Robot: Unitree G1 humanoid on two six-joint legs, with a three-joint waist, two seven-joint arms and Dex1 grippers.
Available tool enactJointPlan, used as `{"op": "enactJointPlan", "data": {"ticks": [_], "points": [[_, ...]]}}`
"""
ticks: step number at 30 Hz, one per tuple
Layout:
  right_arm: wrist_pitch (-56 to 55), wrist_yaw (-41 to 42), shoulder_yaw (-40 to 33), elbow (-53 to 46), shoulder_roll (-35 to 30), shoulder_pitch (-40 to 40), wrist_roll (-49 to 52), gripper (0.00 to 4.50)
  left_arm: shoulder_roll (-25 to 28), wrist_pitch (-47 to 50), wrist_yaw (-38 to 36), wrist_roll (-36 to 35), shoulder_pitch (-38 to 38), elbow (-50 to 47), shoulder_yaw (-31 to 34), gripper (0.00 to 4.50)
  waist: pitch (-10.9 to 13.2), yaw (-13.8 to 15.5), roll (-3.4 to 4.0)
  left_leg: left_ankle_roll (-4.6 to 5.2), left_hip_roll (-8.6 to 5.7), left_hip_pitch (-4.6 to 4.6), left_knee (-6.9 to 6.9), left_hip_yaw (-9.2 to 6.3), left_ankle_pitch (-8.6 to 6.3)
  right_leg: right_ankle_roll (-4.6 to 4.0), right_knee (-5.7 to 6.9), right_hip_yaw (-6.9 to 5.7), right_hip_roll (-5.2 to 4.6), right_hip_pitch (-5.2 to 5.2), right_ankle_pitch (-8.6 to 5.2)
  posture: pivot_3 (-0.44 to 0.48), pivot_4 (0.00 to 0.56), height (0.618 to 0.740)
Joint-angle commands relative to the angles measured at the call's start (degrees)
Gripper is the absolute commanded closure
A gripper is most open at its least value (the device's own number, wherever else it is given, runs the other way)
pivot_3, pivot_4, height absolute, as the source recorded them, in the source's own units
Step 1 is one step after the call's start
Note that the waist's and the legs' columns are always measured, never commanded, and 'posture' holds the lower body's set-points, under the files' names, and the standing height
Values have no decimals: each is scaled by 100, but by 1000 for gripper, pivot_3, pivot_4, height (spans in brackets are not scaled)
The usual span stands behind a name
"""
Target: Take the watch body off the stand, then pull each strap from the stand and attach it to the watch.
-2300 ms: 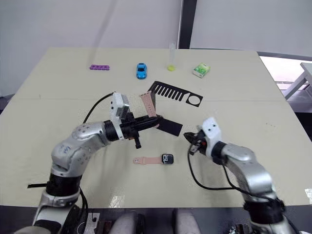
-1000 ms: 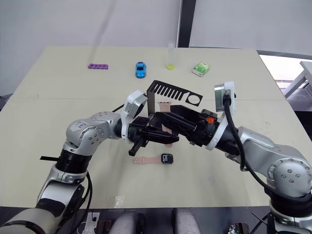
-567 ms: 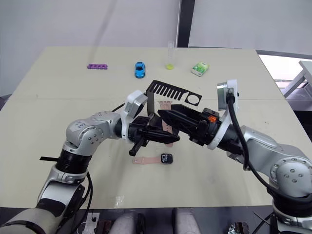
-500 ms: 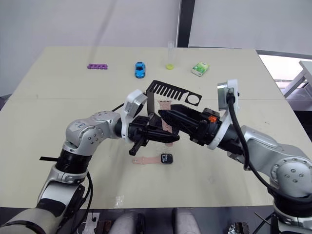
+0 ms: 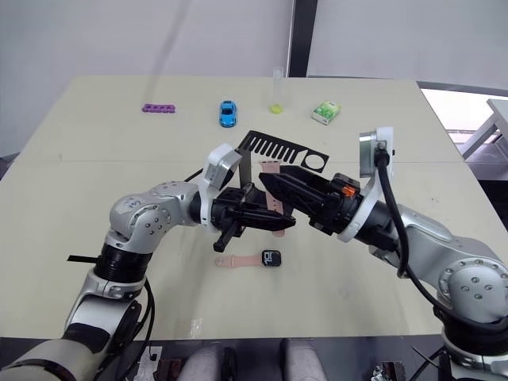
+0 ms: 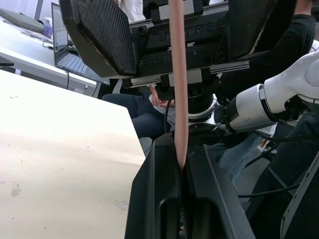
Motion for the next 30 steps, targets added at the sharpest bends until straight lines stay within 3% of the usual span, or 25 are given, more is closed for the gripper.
{"op": "enactJointPlan", "data": {"ticks": [1, 9, 10, 11, 28, 30], "points": [[-73, 22, -24, -224, -48, -21, 32, 1723, -45, -8, 14, -167, -99, -64, 150, 4500, 0, 0, 0, 0, 0, 0, 0, 0, 0, 0, 0, 0, 0, 0, 0, 0, 150, 740], [-129, 32, -24, -219, -6, -40, 35, 1723, -23, 0, 26, -191, -90, -65, 147, 4500, 0, 0, 0, 0, 0, 0, 0, 0, 0, 0, 0, 0, 0, 0, 0, 0, 150, 740], [-127, 36, -30, -217, -12, -37, 35, 2248, -21, -3, 27, -190, -92, -62, 145, 4500, 0, 0, 0, 0, 0, 0, 0, 0, 0, 0, 0, 0, 0, 0, 0, 0, 150, 740], [-127, 44, -35, -218, -14, -36, 32, 2412, -19, -5, 29, -189, -95, -56, 145, 4500, 0, -1, 0, 0, 0, 0, 0, -1, 0, 0, 0, 0, 0, 0, 0, 0, 150, 740], [-164, 27, -60, -163, -1, -103, 53, 2412, -38, -23, 74, -201, -94, -47, 159, 4500, 0, 0, 0, 0, 0, 0, 1, -1, 0, 0, 1, 0, 0, 0, 0, 0, 150, 740], [-165, 31, -55, -160, 7, -111, 55, 2942, -39, -19, 77, -205, -91, -53, 161, 4500, 0, 0, 0, 0, 0, 0, 1, -1, 0, 0, 1, 0, 0, 0, 0, 0, 150, 740]]}}
